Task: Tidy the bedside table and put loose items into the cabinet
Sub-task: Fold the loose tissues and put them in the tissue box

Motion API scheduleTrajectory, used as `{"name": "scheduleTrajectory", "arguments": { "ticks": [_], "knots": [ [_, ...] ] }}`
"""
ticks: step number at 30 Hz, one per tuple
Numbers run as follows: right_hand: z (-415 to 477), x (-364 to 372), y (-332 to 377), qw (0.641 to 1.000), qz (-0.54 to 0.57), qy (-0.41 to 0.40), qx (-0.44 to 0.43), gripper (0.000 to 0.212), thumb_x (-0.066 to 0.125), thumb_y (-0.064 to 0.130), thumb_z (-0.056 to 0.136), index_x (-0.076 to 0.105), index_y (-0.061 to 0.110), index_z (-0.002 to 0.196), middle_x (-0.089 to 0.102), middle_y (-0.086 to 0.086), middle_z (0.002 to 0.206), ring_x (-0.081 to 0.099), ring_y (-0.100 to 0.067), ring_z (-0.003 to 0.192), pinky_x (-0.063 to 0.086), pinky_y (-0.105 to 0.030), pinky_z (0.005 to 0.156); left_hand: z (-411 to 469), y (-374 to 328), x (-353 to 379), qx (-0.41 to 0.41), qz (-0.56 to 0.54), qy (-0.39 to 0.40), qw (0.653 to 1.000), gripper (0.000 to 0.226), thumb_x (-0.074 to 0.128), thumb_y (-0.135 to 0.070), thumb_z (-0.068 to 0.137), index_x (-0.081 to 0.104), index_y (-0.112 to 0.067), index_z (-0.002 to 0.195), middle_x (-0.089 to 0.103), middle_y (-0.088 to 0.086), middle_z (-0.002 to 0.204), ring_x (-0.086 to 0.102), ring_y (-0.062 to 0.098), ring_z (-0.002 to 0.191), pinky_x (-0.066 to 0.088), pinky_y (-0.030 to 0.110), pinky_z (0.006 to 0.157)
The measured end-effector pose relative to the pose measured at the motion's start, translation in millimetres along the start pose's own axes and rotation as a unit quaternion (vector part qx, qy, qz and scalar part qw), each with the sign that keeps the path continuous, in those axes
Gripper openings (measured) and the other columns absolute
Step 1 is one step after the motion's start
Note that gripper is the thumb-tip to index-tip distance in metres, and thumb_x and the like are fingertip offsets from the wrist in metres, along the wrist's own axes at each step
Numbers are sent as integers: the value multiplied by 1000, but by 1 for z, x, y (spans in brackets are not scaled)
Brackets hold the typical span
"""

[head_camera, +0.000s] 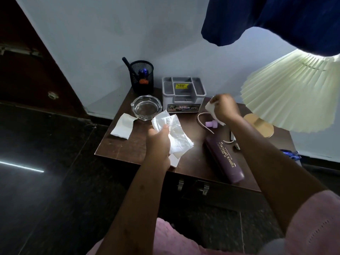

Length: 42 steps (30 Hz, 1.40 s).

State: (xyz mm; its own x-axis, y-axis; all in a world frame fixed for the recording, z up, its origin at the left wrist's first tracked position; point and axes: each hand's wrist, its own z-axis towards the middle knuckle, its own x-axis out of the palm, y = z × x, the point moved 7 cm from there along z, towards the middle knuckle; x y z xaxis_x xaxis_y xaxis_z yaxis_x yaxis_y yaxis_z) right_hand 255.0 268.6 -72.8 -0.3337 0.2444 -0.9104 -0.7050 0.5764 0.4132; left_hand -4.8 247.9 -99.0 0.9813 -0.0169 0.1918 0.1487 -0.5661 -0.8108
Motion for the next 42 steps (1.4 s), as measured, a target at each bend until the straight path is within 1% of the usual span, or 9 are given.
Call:
{"name": "scheduleTrajectory", "arguments": {
  "ticks": [5, 9, 17, 20, 24, 29, 33, 36, 42],
  "knots": [
    [-50, -44, 46, 990, 77, -72, -89, 37, 44, -2, 88, 71, 20, 103, 61, -3, 115, 57, -22, 102, 44, -24, 79, -11, -4, 1, 10, 13, 5, 1000, 12, 50, -15, 95, 46, -11, 105, 59, 16, 113, 62, 32, 102, 52, 52, 91],
    [-102, -54, 87, 884, 436, 108, -127, 30, 52, -6, 90, 66, 17, 103, 61, 3, 98, 59, -4, 70, 52, -18, 55, -19, -10, 4, 29, 7, 21, 999, 22, 51, -17, 94, 51, -4, 112, 61, 19, 111, 62, 32, 99, 51, 53, 92],
    [-134, -8, 102, 937, 260, 114, -202, 31, 64, 6, 85, 68, 21, 113, 61, 10, 119, 53, 1, 96, 45, -21, 89, -22, -23, -3, 17, -120, 33, 992, 27, 41, -31, 100, 53, -17, 119, 65, 8, 100, 63, 22, 85, 52, 37, 76],
    [-138, 3, 118, 908, 331, 150, -206, 44, 61, 8, 90, 55, 26, 129, 48, 5, 137, 56, -10, 110, 51, -28, 94, -18, -30, -13, 15, -109, 44, 993, 29, 50, -39, 95, 56, -17, 112, 67, 8, 102, 66, 23, 90, 54, 49, 85],
    [-143, 34, 143, 828, 472, 282, -112, 60, 49, 10, 98, 23, 33, 147, 60, 0, 116, 63, -15, 96, 53, -35, 89, -7, -40, -38, 24, -108, 43, 993, 38, 60, -13, 90, 50, -6, 126, 64, 21, 118, 66, 34, 101, 56, 47, 81],
    [-134, 85, 179, 806, 510, 297, -47, 38, 42, 14, 100, 44, 13, 138, 60, -5, 113, 58, -17, 92, 49, -32, 82, -2, -58, -88, 58, -85, -80, 991, 47, 57, 5, 85, 46, 3, 130, 62, 17, 109, 63, 32, 94, 53, 37, 73],
    [-118, 117, 210, 933, 159, 196, -256, 36, 50, 12, 92, 58, 12, 127, 63, -9, 118, 57, -26, 109, 45, -36, 95, -3, -70, -133, 70, -124, -202, 969, 45, 57, 2, 88, 47, -4, 132, 59, 13, 122, 61, 29, 105, 51, 42, 89],
    [-123, 151, 215, 912, -59, 231, -333, 52, 59, 29, 87, 48, 17, 136, 48, -7, 137, 42, -32, 127, 41, -44, 102, 0, -71, -149, 72, -113, -217, 967, 40, 55, -1, 90, 49, -5, 129, 60, 12, 123, 61, 25, 98, 52, 38, 82],
    [-129, 139, 216, 912, -118, 55, -389, 31, 40, 10, 92, 56, 7, 118, 57, -13, 112, 56, -35, 102, 37, -36, 69, -1, -75, -148, 95, -107, -235, 962, 38, 54, -3, 91, 49, -8, 128, 58, 6, 114, 59, 22, 98, 52, 36, 83]
  ]
}}
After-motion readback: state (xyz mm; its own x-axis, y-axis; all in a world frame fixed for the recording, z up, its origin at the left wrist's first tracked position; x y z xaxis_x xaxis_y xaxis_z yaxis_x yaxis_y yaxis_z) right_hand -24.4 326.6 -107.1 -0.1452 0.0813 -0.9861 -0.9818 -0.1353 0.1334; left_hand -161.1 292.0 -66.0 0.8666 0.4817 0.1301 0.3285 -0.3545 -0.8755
